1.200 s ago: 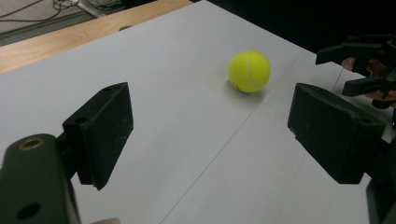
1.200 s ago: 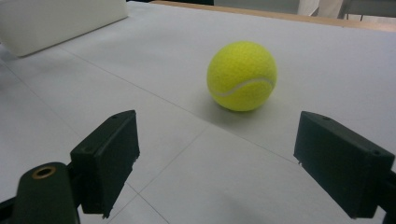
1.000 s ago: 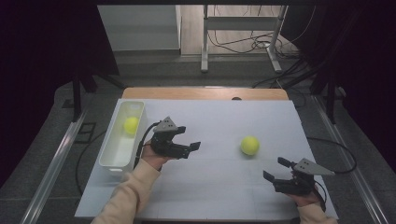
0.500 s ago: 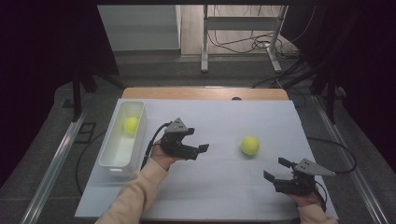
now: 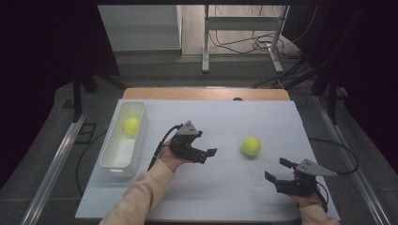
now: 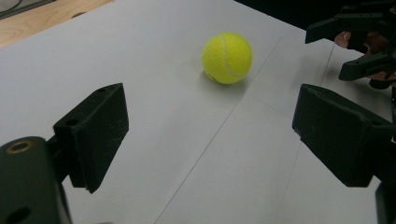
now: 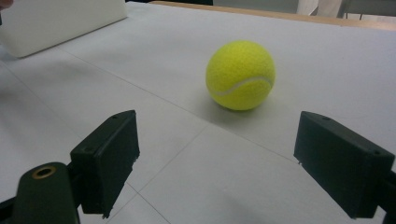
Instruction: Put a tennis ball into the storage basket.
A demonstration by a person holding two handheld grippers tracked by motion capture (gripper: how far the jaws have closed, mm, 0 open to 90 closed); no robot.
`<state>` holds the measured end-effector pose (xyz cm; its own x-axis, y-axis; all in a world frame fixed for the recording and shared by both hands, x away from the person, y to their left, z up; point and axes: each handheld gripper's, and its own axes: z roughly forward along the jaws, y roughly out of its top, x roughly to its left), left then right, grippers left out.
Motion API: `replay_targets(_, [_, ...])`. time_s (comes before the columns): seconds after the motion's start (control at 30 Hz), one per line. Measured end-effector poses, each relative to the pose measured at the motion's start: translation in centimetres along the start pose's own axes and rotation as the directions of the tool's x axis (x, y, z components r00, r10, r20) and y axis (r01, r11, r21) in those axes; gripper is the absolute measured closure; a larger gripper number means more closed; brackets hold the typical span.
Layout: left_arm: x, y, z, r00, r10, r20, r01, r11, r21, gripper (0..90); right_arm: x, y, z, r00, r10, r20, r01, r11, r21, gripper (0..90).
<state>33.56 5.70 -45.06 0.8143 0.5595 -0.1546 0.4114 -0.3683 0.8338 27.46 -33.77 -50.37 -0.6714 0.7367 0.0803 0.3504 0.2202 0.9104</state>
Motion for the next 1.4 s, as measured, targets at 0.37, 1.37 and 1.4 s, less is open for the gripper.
replay_targets(0.37, [0.0, 0.4, 1.3, 1.0, 0.001, 0.007, -0.001, 0.9999, 0.014, 8.8, 0.0, 0.0, 0.0, 1.0, -0.003, -0.001, 0.003, 1.0, 0.004, 14.4])
replay_targets(1.37, [-0.6, 1.1, 5.2, 0.9982, 0.052, 0.03, -0.053, 0.9977, 0.042, 5.1, 0.0, 0.0, 0.0, 1.0, -0.005, -0.005, 0.005, 1.0, 0.002, 14.4])
replay_targets(1.4, [-0.7, 1.1, 5.3, 0.9978, 0.059, 0.029, -0.06, 0.9974, 0.04, 4.9, 0.0, 0.0, 0.0, 1.0, -0.006, -0.003, 0.006, 1.0, 0.004, 14.4])
